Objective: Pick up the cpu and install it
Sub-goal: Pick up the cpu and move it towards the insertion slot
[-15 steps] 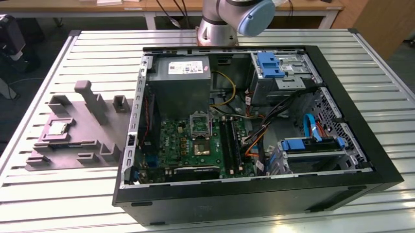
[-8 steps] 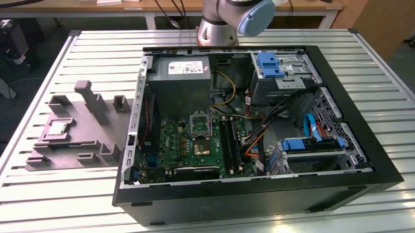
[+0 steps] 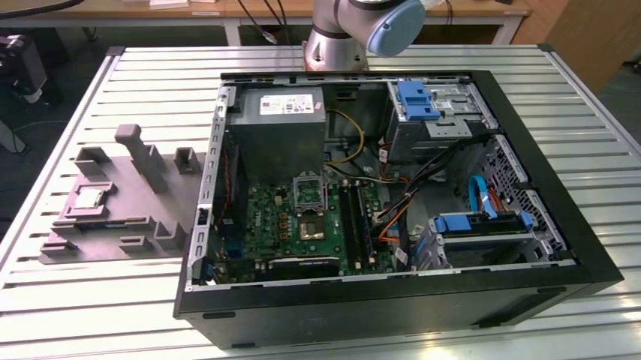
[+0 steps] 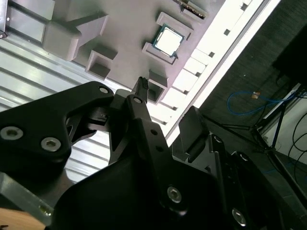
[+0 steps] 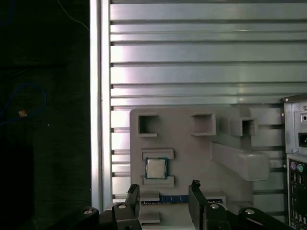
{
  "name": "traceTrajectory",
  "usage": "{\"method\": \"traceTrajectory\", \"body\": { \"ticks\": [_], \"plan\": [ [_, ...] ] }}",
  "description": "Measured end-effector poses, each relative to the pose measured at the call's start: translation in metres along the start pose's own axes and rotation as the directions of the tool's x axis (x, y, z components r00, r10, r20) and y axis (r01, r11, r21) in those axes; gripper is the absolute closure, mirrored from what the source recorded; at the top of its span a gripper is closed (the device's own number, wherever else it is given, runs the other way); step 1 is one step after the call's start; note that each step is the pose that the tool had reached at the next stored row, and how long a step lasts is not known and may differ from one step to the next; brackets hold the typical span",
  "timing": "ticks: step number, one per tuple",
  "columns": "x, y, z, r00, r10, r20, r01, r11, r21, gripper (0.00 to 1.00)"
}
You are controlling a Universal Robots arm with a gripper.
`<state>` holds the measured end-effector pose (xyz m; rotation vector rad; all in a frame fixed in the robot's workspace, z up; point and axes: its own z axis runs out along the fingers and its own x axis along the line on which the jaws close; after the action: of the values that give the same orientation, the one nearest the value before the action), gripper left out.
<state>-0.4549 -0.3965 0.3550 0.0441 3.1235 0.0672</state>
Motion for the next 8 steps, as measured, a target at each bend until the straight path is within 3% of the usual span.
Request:
{"method": "traceTrajectory", "body": {
  "ticks": [8],
  "plan": [
    [0.0008, -0.0005, 0.0075, 1.0, -0.008, -0.0004, 0.008, 1.0, -0.0001, 0.47]
  ]
}}
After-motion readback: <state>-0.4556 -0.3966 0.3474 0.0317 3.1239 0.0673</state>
